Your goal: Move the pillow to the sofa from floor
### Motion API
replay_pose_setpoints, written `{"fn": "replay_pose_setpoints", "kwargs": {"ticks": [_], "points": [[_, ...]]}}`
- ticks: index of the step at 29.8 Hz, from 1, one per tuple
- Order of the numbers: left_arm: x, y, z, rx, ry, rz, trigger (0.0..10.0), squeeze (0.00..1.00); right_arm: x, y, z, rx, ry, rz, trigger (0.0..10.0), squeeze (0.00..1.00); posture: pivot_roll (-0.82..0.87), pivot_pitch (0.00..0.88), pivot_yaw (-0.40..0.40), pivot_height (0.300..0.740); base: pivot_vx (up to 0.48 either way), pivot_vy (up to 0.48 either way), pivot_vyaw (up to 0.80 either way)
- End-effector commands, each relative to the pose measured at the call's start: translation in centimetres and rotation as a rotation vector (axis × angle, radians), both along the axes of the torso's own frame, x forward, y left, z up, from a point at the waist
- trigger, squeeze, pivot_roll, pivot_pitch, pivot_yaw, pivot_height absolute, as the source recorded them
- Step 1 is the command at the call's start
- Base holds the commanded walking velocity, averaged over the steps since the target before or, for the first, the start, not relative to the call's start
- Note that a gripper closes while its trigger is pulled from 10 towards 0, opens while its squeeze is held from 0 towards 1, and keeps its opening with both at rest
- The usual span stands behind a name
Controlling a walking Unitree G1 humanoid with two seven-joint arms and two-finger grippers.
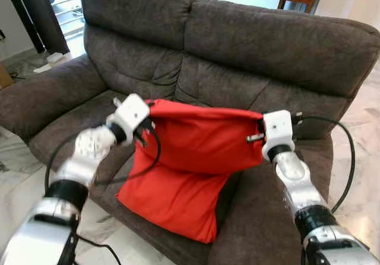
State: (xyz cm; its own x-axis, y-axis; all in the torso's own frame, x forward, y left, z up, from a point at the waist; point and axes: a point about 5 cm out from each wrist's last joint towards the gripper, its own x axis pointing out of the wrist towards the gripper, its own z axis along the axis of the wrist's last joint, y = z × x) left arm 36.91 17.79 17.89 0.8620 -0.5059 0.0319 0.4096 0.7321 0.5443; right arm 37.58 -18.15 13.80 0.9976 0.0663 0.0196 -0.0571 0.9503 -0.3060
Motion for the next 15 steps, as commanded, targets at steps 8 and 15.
{"fn": "replay_pose_setpoints", "kwargs": {"ticks": [8, 15], "points": [[-2.2, 5.9, -1.4, -0.085, 0.048, 0.258, 10.0, 1.0, -2.9, -6.9, -3.5, 0.07, 0.143, -0.294, 10.0, 1.0, 0.08, 0.129, -0.014, 0.74, 0.0, 0.0, 0.0], [-2.9, 6.0, -1.8, -0.071, 0.052, 0.283, 10.0, 1.0, -3.9, -7.1, -4.8, 0.078, 0.181, -0.315, 10.0, 1.0, 0.07, 0.122, -0.011, 0.74, 0.0, 0.0, 0.0]]}}
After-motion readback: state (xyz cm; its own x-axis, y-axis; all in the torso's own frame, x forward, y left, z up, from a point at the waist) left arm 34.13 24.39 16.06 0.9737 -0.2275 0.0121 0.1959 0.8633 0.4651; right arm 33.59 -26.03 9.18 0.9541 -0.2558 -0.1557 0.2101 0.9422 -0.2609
